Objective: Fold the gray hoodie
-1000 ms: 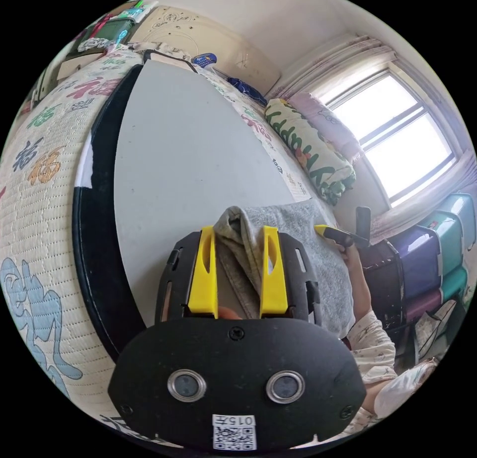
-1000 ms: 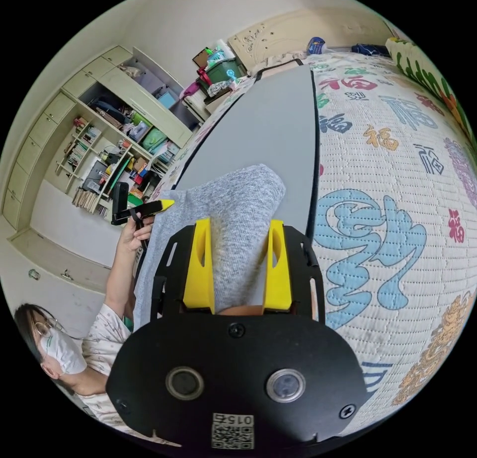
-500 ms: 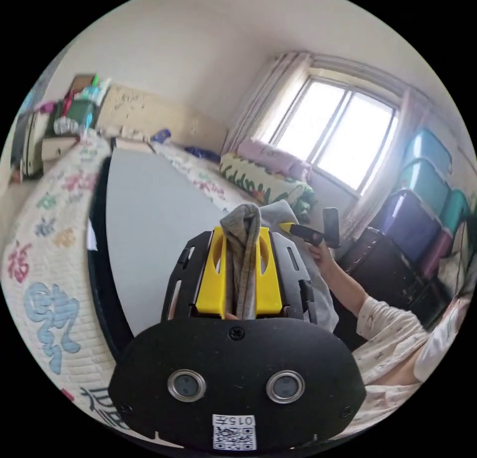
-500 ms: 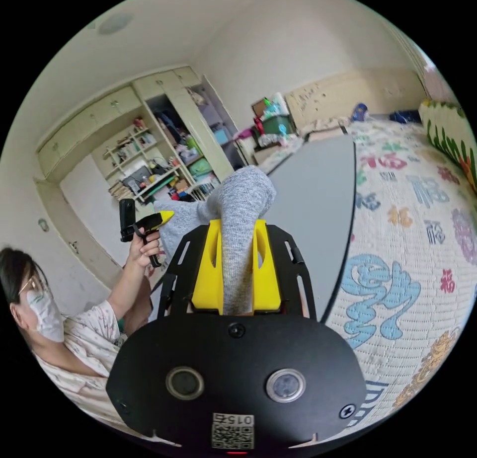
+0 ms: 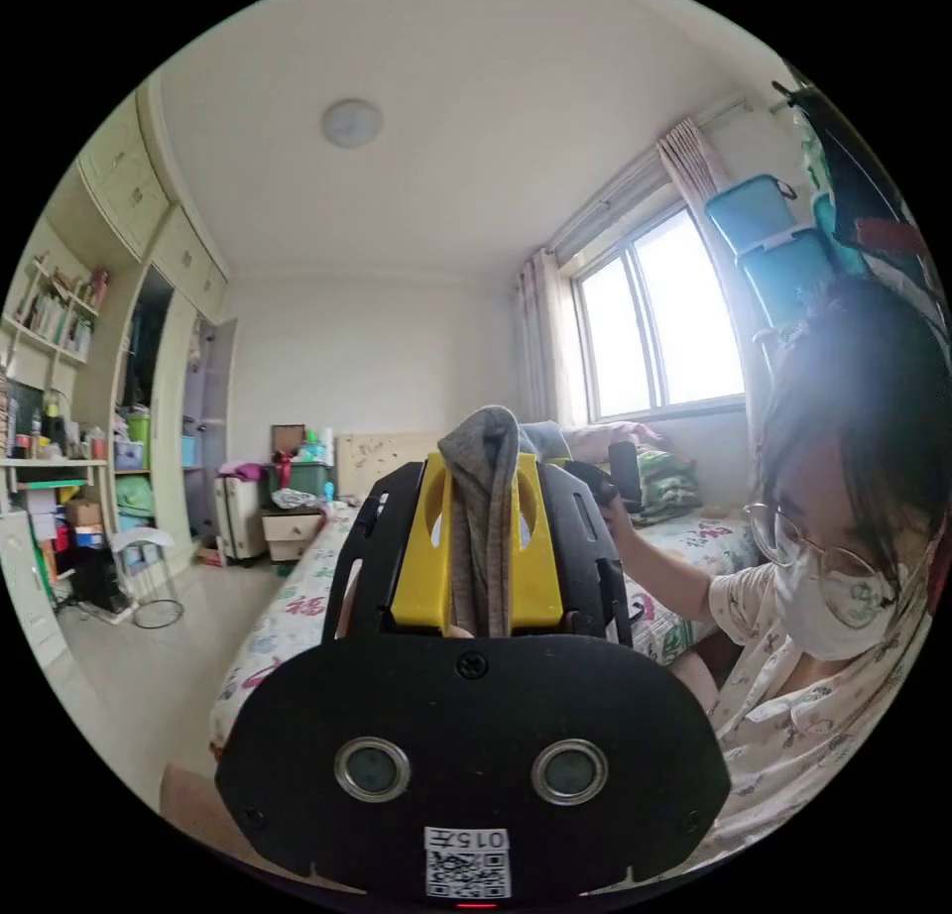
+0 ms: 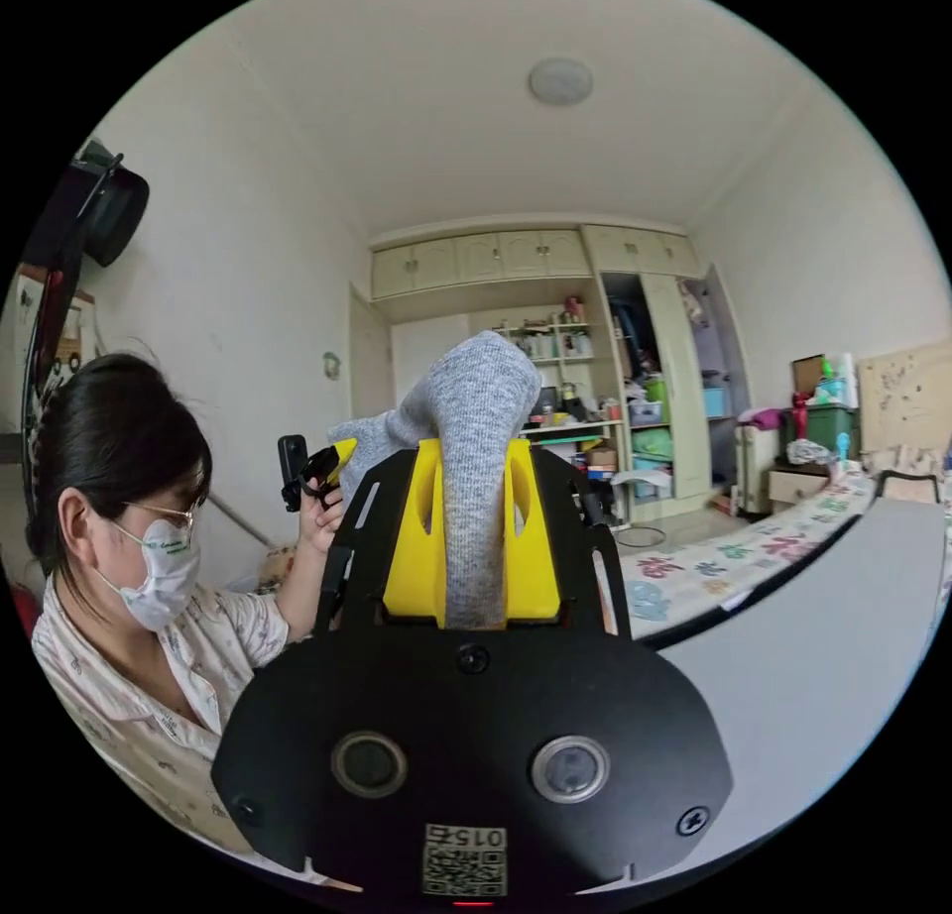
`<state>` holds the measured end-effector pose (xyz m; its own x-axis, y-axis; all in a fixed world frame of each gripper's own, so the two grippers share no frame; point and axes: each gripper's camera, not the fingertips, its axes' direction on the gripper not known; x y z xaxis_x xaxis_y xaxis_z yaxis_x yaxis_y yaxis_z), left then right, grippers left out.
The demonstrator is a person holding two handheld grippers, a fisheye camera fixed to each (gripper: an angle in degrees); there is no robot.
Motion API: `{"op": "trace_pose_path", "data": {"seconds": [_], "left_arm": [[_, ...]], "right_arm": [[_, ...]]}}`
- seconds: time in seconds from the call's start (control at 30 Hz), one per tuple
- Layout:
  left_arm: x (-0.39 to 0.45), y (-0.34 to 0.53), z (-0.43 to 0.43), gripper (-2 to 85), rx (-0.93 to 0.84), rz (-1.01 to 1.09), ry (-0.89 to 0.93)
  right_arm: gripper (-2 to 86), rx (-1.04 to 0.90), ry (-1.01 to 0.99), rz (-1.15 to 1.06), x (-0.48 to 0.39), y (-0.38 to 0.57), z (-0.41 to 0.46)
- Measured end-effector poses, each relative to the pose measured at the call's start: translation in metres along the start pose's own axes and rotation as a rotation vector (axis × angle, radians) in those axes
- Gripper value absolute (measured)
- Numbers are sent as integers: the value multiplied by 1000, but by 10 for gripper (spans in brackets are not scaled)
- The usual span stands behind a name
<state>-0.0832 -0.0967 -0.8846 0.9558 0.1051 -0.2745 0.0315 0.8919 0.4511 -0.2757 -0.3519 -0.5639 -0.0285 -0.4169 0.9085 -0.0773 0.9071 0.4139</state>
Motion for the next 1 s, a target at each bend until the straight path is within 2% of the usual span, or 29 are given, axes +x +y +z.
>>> {"op": "trace_pose_path", "data": {"seconds": [0.07,0.2,0.33,0.5,0.7,1.0], "left_arm": [[6,17,-52,85,-6,-8,-44],[8,41,-100,85,-3,-1,-85],[-9,74,-123,84,34,-14,-42],[-45,109,-112,84,66,-54,78],[-70,131,-36,84,103,-77,348],[-9,161,192,85,50,-94,810]], "right_arm": [[87,-8,-87,24,-19,8,41],[87,-25,-142,53,-45,14,83],[87,-44,-102,37,-73,4,108],[87,-63,17,-2,-102,-19,115],[86,-111,286,-107,-156,-58,74],[86,-177,911,-188,-243,-125,-20]]}}
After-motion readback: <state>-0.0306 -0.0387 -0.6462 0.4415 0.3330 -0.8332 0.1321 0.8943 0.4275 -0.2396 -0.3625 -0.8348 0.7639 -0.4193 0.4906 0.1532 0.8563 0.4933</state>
